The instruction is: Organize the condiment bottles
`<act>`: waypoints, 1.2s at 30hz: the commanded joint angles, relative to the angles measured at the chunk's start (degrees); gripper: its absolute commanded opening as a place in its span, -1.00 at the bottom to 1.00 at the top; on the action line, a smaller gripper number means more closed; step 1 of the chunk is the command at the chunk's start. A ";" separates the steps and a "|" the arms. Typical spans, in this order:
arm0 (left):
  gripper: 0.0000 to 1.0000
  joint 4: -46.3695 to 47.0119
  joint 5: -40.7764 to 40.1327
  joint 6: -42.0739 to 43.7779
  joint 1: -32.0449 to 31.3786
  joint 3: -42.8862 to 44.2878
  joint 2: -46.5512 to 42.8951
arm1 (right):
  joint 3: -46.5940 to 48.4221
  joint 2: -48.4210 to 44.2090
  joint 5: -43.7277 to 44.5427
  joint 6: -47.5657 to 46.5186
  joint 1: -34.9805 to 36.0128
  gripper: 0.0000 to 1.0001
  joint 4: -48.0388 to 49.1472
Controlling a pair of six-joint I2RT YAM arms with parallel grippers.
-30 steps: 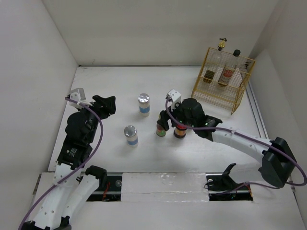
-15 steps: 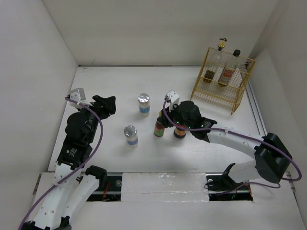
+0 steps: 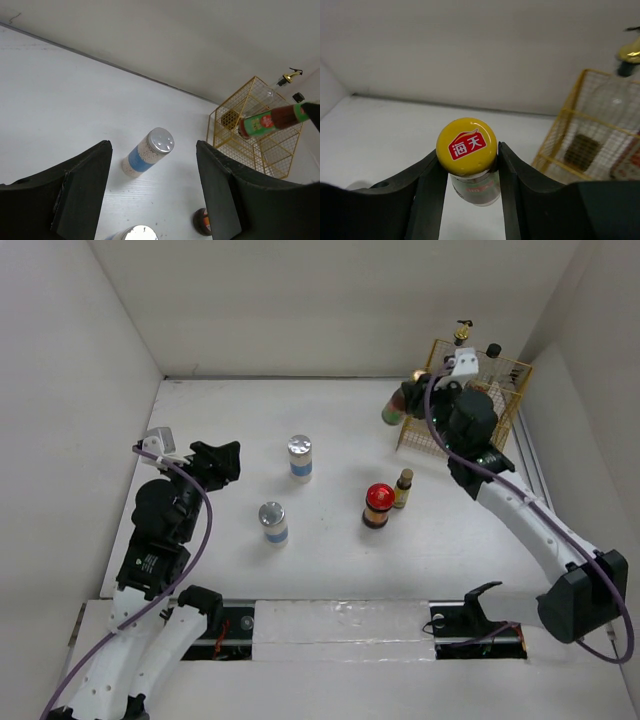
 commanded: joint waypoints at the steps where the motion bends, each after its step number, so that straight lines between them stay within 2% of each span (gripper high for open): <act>1: 0.28 2.22 0.94 0.44 0.24 0.47 -0.59 | 7.20 2.39 2.22 -0.26 -5.01 -0.62 9.79; 7: 0.28 2.22 0.94 0.44 0.24 0.47 -1.29 | 15.19 8.90 -0.84 -1.06 -14.32 -0.62 8.65; 13: 0.28 2.22 0.94 0.44 0.24 0.47 -1.29 | 19.69 13.66 -2.52 -1.06 -19.51 -0.64 8.03; 23: 0.28 2.75 1.64 0.44 0.24 0.47 -0.15 | 20.40 17.61 -3.58 -1.58 -21.46 -0.64 12.25; 36: 0.28 2.75 1.55 0.44 0.24 0.47 0.46 | 14.16 24.28 -4.11 -1.58 -20.93 -0.62 14.71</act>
